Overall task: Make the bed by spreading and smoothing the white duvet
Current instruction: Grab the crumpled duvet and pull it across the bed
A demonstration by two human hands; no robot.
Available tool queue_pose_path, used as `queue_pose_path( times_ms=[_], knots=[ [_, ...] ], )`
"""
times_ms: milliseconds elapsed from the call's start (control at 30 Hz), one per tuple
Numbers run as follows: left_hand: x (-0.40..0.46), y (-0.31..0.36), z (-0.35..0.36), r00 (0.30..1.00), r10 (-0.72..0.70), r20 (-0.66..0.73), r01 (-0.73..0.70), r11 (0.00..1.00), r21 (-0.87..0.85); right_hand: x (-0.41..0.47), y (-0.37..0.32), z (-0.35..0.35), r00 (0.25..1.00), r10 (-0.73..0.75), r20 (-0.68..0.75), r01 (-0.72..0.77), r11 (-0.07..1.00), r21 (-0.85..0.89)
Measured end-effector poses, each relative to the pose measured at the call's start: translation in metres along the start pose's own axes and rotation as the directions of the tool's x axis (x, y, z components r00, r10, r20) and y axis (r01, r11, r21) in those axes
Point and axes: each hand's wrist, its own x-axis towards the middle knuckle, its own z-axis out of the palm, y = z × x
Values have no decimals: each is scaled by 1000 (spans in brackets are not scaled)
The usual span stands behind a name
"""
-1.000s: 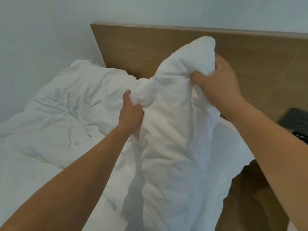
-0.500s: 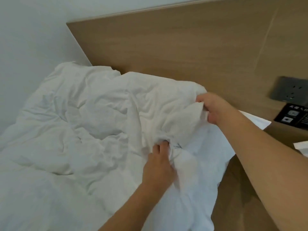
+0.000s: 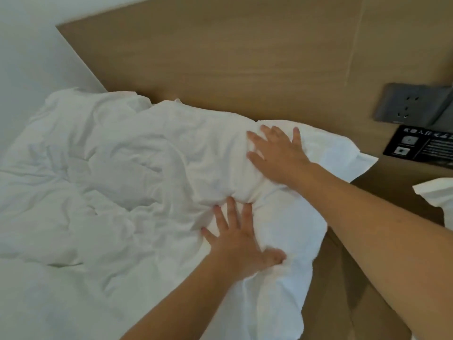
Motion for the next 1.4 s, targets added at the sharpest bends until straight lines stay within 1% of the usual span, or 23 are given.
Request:
queue_pose_path(
  times_ms=[100,167,233,300,367,467,533,600,633,700,733,767,800,867,900,967,1000,1067,1100,1167,1233,1333,1400],
  knots=[
    [4,-22,18,997,80,-15,-80,997,7,-10,-10,28,998,-58,-4,58,995,-76],
    [3,-53,19,993,97,-72,-96,995,23,-16,-5,50,999,-3,33,6,996,-93],
    [-1,-77,27,991,25,-129,-17,998,58,-18,1,62,988,96,119,-84,991,-104],
    [-6,-87,37,997,-20,-75,17,999,-48,-16,-4,63,971,159,181,-134,981,-142],
    [-8,-90,41,999,40,-26,-44,977,-209,-12,-19,54,955,213,206,-166,960,-224],
    [-19,-110,32,987,136,-88,-157,937,-311,-16,-55,39,957,240,160,-177,926,-333],
    [-35,-138,31,973,147,-178,-194,938,-287,-25,-83,31,991,121,52,-98,940,-326],
    [-52,-177,39,961,109,-253,-176,949,-262,-32,-110,30,991,-94,-100,66,964,-257],
    [-62,-199,45,957,74,-280,-149,955,-256,-36,-129,31,960,-218,-174,179,960,-214],
    [-88,-242,57,924,-22,-382,-82,964,-253,-47,-176,37,850,-433,-299,420,901,-110],
    [-103,-262,63,890,-80,-449,-35,969,-243,-57,-204,42,811,-516,-276,525,850,-46],
    [-121,-282,70,855,-148,-497,25,969,-247,-73,-233,49,794,-590,-145,599,801,23],
    [-140,-299,76,841,-218,-495,92,959,-267,-89,-261,56,775,-632,31,627,773,97],
    [-178,-331,93,872,-286,-397,180,942,-282,-126,-306,76,689,-636,347,606,769,205],
    [-194,-347,104,899,-288,-331,204,942,-267,-143,-324,86,635,-632,444,603,765,227],
    [-221,-380,129,941,-289,-174,255,947,-194,-170,-355,106,551,-625,554,616,752,235],
    [-229,-394,142,954,-293,-64,283,950,-131,-180,-368,117,536,-612,582,615,755,227],
    [-236,-416,164,942,-321,100,322,947,9,-195,-391,141,543,-547,637,575,795,193],
    [-236,-423,172,932,-345,110,338,938,76,-200,-400,157,556,-494,668,554,820,145],
    [-227,-433,184,927,-374,39,366,920,137,-206,-413,189,589,-347,730,530,848,-24],
    [-211,-444,196,931,-360,-53,364,920,144,-208,-418,220,633,-257,730,533,829,-171],
    [-183,-461,209,941,-316,-122,321,947,29,-205,-422,254,711,-242,660,519,815,-260],
    [-168,-469,214,939,-295,-178,291,956,-47,-197,-428,264,733,-262,627,527,802,-281]
  ],
)
